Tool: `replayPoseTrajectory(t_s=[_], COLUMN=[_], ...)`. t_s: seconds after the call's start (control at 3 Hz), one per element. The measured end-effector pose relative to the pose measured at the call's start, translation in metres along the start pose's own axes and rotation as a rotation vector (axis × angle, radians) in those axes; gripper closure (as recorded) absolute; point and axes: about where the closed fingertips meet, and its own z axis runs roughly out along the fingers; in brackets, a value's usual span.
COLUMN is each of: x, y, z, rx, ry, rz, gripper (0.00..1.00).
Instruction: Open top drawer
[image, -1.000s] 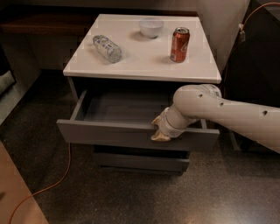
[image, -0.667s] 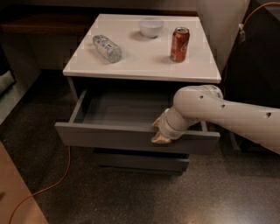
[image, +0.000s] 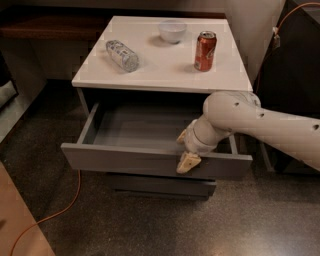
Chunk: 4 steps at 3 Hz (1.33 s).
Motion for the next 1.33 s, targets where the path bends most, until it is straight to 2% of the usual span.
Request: replayPoseTrajectory(t_s=[0.33,0.67,1.0,1.33], x=[-0.012,-0.021,-0.022,-0.022], y=[-0.016,-0.042,-0.064,-0.081], z=[-0.026,-0.046,-0.050,-0.044], rx=[-0.039,-0.090,-0.131,-0.162], ry=[-0.022,-0.030,-0.041,-0.052], rz=[-0.034,-0.059,-0.052,-0.038], gripper=[0.00,0.00,0.12,0.35])
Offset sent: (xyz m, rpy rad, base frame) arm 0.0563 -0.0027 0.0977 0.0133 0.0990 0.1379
